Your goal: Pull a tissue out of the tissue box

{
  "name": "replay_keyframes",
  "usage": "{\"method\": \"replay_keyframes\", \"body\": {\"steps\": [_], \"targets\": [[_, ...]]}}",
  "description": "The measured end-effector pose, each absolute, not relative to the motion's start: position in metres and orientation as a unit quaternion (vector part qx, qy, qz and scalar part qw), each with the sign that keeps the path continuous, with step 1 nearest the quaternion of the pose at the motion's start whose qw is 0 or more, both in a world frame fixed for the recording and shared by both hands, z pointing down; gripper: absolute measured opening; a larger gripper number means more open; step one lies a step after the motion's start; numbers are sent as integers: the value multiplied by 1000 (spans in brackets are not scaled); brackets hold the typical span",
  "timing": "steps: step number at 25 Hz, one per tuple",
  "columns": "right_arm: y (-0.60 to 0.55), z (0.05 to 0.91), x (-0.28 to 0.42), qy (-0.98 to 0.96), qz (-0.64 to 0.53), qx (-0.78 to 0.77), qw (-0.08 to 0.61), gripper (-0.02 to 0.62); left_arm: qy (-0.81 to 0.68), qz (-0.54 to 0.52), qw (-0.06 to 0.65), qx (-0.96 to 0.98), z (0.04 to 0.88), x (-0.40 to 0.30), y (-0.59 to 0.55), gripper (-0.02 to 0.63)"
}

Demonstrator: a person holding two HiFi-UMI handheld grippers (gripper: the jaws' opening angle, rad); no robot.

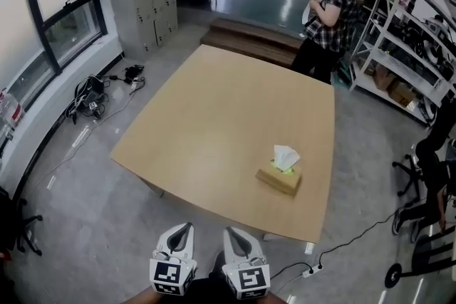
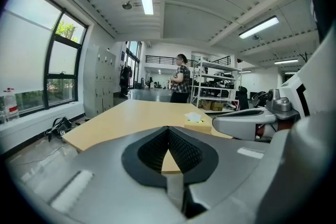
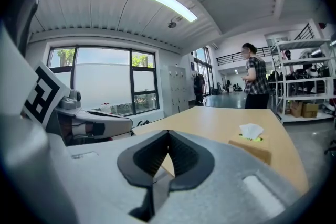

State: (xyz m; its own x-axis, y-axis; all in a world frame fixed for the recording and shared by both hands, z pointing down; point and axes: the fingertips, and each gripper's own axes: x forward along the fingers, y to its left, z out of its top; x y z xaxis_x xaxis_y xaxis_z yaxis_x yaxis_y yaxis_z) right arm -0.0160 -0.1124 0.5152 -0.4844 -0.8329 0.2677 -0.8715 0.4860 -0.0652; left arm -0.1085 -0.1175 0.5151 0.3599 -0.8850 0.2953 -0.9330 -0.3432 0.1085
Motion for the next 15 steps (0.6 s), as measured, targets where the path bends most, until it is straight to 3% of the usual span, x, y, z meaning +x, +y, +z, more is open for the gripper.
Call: {"method": "replay_keyframes", "body": {"steps": [15], "targets": [[-163,508,58,-826,94,548,94,-8,-517,102,118,842,508,-36,-178,18]]}}
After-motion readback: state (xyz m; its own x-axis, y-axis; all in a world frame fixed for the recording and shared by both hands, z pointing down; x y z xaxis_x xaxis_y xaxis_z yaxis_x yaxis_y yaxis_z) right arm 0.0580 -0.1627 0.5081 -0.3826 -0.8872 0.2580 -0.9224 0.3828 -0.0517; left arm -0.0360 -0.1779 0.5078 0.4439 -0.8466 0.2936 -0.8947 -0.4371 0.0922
